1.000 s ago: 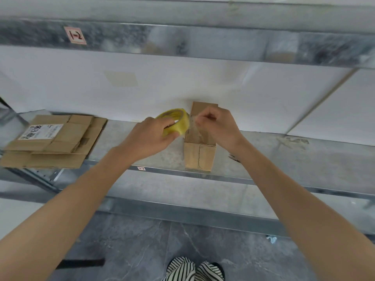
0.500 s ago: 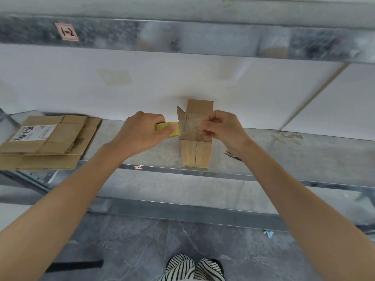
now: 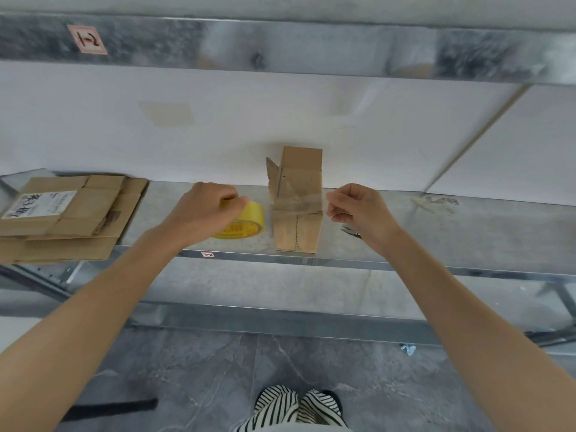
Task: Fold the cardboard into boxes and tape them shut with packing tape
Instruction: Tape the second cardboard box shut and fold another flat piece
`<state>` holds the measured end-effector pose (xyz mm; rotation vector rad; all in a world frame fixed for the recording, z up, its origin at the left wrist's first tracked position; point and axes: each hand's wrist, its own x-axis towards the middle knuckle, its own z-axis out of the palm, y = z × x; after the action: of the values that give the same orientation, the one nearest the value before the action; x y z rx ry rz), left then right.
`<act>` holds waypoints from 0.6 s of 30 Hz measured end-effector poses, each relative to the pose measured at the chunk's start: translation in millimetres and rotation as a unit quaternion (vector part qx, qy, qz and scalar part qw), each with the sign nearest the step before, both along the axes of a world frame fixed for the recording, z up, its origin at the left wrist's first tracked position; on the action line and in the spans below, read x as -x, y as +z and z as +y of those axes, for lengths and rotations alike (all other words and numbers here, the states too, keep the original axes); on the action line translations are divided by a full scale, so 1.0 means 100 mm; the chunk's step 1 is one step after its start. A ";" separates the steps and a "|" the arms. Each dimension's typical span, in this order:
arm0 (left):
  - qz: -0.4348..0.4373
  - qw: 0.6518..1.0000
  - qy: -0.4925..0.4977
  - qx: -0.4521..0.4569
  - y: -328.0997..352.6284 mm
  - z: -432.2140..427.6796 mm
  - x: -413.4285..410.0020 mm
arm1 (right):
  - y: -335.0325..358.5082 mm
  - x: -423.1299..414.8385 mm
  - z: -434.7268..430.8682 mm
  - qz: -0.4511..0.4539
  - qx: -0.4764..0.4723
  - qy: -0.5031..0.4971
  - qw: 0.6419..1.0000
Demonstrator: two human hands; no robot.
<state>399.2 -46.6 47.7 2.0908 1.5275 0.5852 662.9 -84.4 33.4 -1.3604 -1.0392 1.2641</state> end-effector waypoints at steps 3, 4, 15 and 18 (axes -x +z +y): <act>0.004 1.000 -0.014 -0.011 -0.03 0.04 -0.02 | -0.04 -0.04 -0.04 -0.011 -0.008 -0.030 0.999; 0.016 0.999 -0.017 -0.022 -0.03 0.07 -0.04 | -0.06 -0.04 -0.04 -0.017 -0.013 -0.039 0.999; 0.090 0.994 -0.038 -0.048 -0.15 0.31 -0.14 | -0.31 -0.10 -0.05 -0.032 0.004 -0.083 0.996; 0.097 0.994 -0.031 -0.042 -0.21 0.34 -0.19 | -0.35 -0.12 -0.01 -0.030 0.011 -0.078 0.996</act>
<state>418.0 -12.1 26.2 2.3081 1.5590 0.4421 674.6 -85.2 -1.8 -1.4740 -0.9423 1.1288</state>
